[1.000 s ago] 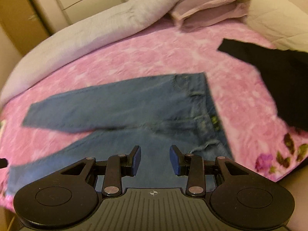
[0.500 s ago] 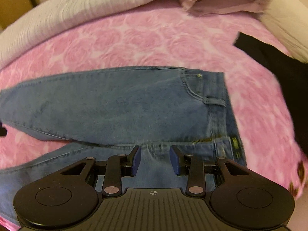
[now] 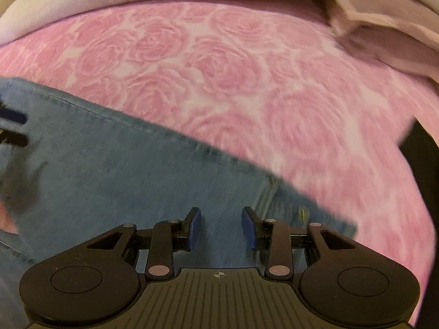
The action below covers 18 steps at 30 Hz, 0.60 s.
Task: Fold clothes
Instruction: 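Grasp a jeans leg hem with the left tool while the right tool pinches the waistband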
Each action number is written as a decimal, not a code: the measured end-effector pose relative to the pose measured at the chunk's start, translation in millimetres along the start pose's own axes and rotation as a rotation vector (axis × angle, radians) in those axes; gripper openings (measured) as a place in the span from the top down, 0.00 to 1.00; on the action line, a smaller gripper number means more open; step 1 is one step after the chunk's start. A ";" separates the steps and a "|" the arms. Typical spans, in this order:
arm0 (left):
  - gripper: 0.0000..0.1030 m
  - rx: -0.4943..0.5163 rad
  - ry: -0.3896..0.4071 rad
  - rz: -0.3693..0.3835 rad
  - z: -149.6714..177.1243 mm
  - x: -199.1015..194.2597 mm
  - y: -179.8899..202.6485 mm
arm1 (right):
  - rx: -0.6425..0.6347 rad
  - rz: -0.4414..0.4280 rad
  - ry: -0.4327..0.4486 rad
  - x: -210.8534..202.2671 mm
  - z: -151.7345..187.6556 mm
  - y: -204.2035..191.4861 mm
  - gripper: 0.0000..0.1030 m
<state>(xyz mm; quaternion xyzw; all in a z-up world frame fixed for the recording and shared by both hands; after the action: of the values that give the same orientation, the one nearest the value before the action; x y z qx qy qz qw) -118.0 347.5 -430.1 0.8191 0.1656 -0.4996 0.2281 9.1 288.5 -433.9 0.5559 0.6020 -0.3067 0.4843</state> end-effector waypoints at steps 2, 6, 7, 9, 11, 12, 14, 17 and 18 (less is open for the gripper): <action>0.60 0.029 -0.013 -0.008 -12.1 10.9 -9.6 | -0.064 -0.011 0.003 15.4 -12.0 7.4 0.64; 0.60 0.115 -0.049 -0.012 -27.9 21.5 -23.8 | -0.190 -0.054 0.004 38.8 -30.5 16.7 0.60; 0.60 0.146 -0.061 -0.012 -30.6 23.9 -27.0 | -0.218 -0.074 -0.001 44.0 -33.2 17.8 0.55; 0.60 0.211 -0.103 -0.019 -31.4 31.0 -32.9 | -0.264 -0.106 -0.020 53.9 -36.2 20.4 0.47; 0.60 0.278 -0.138 -0.034 -31.5 36.8 -39.2 | -0.284 -0.130 -0.037 61.7 -37.9 23.9 0.44; 0.57 0.312 -0.151 -0.047 -31.3 39.1 -42.5 | -0.276 -0.145 -0.046 64.1 -38.3 26.0 0.43; 0.49 0.330 -0.152 -0.030 -31.9 40.6 -49.7 | -0.254 -0.182 -0.062 68.4 -40.0 31.5 0.43; 0.50 0.344 -0.158 0.009 -32.6 44.9 -56.4 | -0.249 -0.203 -0.068 69.2 -39.5 32.7 0.47; 0.60 0.351 -0.157 0.024 -31.6 44.8 -54.2 | -0.248 -0.209 -0.068 68.0 -39.0 31.8 0.60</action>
<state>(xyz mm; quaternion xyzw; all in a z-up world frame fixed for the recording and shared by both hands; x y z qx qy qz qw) -101.6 412.1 -468.9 0.8068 0.0477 -0.5804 0.1001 36.3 355.3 -477.9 0.4155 0.6731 -0.2972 0.5348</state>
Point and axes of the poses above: each gripper's, at about its wrist camera, not at the fingertips, and x roughly the way its jaws point, y to its right, z to its underside, the point moved 4 cm from there along x, roughly the way its jaws point, and after that the axes turned 9 degrees about z, right-handed, at the moved point
